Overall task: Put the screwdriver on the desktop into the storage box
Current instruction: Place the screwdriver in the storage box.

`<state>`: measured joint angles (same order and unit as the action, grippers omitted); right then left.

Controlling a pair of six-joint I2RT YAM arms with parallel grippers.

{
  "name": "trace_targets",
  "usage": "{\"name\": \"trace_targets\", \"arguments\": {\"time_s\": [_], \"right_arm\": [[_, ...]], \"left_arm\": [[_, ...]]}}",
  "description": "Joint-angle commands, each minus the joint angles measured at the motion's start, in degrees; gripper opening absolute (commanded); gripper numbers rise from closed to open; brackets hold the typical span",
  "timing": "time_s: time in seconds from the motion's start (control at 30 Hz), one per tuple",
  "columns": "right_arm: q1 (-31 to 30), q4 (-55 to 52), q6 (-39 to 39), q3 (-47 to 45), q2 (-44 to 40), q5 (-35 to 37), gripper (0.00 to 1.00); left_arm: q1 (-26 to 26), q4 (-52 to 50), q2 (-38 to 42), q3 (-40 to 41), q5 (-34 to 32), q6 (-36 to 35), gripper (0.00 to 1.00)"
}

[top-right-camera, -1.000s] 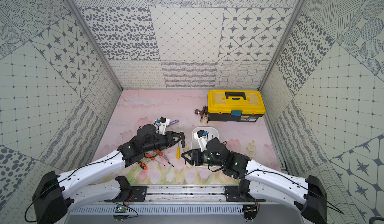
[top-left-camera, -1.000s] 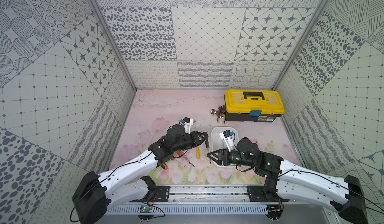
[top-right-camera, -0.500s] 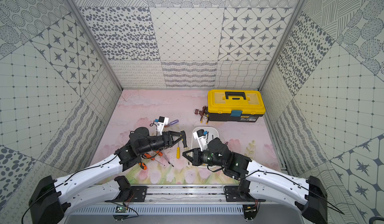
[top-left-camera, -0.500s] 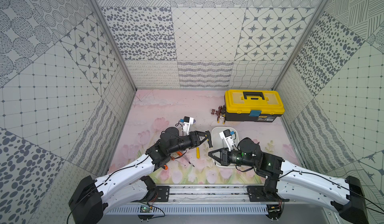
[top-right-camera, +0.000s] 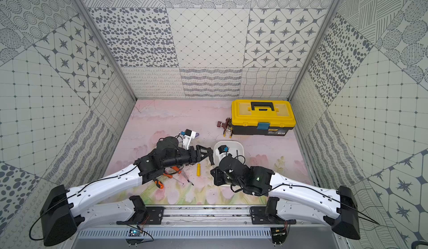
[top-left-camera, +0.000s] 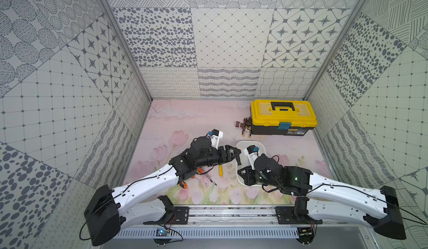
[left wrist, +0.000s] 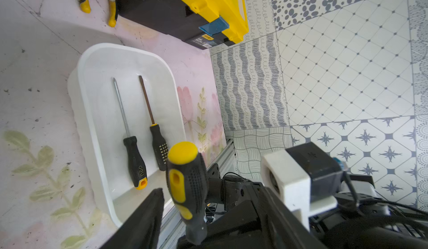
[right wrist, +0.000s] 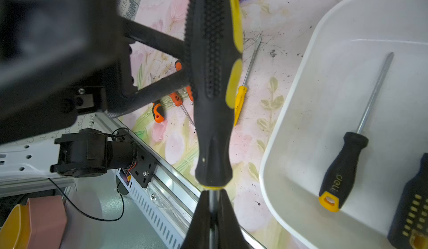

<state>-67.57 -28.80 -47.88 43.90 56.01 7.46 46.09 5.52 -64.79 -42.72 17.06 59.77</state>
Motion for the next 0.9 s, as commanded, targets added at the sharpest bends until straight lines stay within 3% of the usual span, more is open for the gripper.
{"name": "trace_targets", "arguments": {"time_s": [0.0, 0.37, 0.5, 0.6, 0.67, 0.73, 0.8, 0.87], "right_arm": [[-1.4, 0.4, 2.0, 2.1, 0.3, 3.3, 0.00], [-3.3, 1.9, 3.0, 1.8, 0.1, 4.7, 0.00], [-3.3, 2.2, 2.5, 1.5, -0.8, 4.5, 0.00], [-3.2, 2.2, 1.6, 0.5, -2.1, 5.3, 0.00], [-3.1, 2.2, 0.8, -0.3, -3.2, 6.1, 0.10], [-2.8, 2.2, 0.3, -0.9, -4.4, 6.2, 0.28], [-2.2, 2.2, -0.1, -1.5, -5.6, 5.7, 0.51], [-1.3, 2.3, -0.5, -1.8, -6.5, 4.5, 0.63]], "left_arm": [[0.3, -3.9, -2.5, -1.3, -1.4, -2.5, 0.67], [0.3, -4.8, -3.8, -1.6, -2.0, -2.3, 0.25], [0.3, -4.1, -4.1, -0.8, -2.7, -2.0, 0.03], [0.3, -3.3, -4.6, -0.8, -2.5, -1.5, 0.00], [0.3, -2.5, -4.5, -0.4, -2.3, -1.3, 0.00], [0.2, -1.6, -4.0, 0.1, -2.3, -1.0, 0.00], [0.1, -0.2, -3.2, 1.0, -2.3, -0.6, 0.00], [-0.2, 1.4, -2.6, 1.9, -1.8, -0.1, 0.00]]}}
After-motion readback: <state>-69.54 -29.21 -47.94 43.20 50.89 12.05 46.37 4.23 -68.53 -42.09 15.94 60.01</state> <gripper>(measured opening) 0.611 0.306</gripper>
